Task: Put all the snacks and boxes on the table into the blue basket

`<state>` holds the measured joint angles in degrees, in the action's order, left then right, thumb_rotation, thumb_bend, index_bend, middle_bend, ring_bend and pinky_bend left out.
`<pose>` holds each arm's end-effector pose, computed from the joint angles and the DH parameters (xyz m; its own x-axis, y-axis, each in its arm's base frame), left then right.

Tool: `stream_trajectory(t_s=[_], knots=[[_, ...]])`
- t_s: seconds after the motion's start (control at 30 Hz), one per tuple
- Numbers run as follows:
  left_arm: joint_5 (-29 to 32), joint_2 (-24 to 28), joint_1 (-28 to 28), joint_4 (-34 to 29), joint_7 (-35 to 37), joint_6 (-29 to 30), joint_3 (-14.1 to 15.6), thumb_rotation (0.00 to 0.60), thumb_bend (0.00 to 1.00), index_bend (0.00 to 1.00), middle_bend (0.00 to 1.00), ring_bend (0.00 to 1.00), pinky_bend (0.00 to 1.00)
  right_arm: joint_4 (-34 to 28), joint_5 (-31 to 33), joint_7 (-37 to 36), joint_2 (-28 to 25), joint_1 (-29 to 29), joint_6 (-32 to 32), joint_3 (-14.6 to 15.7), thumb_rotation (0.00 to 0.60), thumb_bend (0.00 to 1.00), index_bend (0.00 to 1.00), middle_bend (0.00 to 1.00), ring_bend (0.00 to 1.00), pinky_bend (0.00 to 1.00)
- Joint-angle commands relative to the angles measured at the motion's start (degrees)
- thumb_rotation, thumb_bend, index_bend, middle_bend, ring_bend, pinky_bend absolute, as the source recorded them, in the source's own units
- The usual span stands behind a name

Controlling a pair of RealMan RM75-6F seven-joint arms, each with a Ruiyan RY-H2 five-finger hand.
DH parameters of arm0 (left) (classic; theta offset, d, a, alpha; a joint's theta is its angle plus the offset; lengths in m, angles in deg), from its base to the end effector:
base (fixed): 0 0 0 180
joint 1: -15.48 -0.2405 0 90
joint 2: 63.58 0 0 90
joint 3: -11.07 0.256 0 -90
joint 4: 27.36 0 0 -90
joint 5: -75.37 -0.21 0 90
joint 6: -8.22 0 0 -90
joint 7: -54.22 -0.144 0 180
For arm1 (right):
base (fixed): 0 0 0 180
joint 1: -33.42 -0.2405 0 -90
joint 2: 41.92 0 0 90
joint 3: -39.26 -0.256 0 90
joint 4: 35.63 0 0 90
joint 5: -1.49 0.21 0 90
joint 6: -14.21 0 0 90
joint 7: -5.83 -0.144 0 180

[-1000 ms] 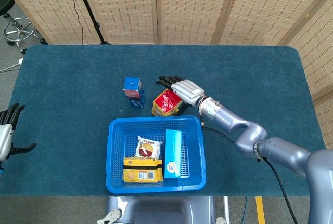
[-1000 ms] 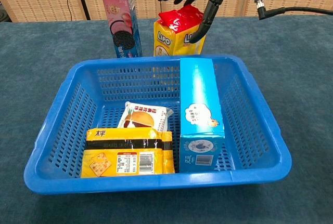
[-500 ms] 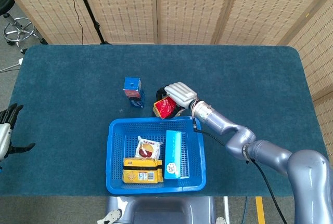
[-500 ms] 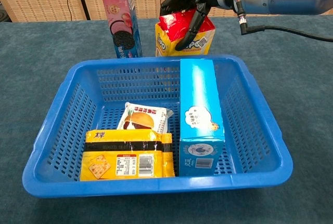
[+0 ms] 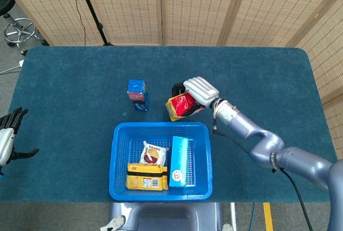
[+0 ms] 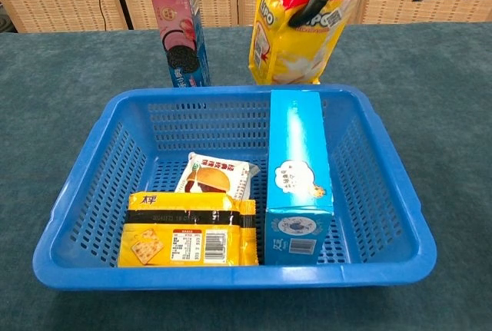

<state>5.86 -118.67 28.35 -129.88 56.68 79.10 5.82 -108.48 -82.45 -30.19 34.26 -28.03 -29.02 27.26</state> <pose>-0.3024 0.2238 0.1778 0.2704 0.1526 0.9506 0.9477 0.1315 -0.2907 -0.0588 -0.4384 0.0631 0.2004 -0.3907 0.8984 -0.8319 -0.5522 -0.0546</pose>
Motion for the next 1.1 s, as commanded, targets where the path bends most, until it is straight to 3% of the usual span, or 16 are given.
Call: stream_trajectory(t_s=[0.03, 0.33, 0.47, 0.73, 1.1], knots=[[-0.6, 0.2, 0.0, -0.1, 0.4, -0.2, 0.1, 0.600, 0.12, 0.00, 0.00, 0.00, 0.00, -7.5, 2.3, 2.0, -7.3, 2.6, -2.5, -2.1, 0.600, 0.03, 0.58, 0.52, 0.46, 0.60], [-2.2, 0.5, -0.4, -0.3, 1.6, -0.2, 0.5, 0.600, 0.12, 0.00, 0.00, 0.00, 0.00, -25.0, -1.4, -2.5, -22.8, 8.5, -8.6, -3.8, 0.600, 0.03, 0.58, 0.52, 0.46, 0.60], [-2.5, 0.6, -0.5, -0.4, 1.8, -0.2, 0.6, 0.600, 0.12, 0.00, 0.00, 0.00, 0.00, -30.1, -5.5, -5.0, -25.6, 9.4, -10.6, -3.6, 0.600, 0.04, 0.58, 0.52, 0.46, 0.60], [-2.7, 0.6, -0.7, -0.6, 1.6, 0.0, 0.7, 0.600, 0.12, 0.00, 0.00, 0.00, 0.00, -37.2, -11.8, -2.1, -24.4, 7.2, -10.5, -3.0, 0.600, 0.04, 0.58, 0.52, 0.46, 0.60], [-2.0, 0.6, -0.5, -0.1, 2.1, -1.0, 0.6, 0.600, 0.12, 0.00, 0.00, 0.00, 0.00, -40.2, -6.4, 5.5, -16.1, 3.1, -4.3, -2.5, 0.600, 0.04, 0.57, 0.52, 0.46, 0.60]])
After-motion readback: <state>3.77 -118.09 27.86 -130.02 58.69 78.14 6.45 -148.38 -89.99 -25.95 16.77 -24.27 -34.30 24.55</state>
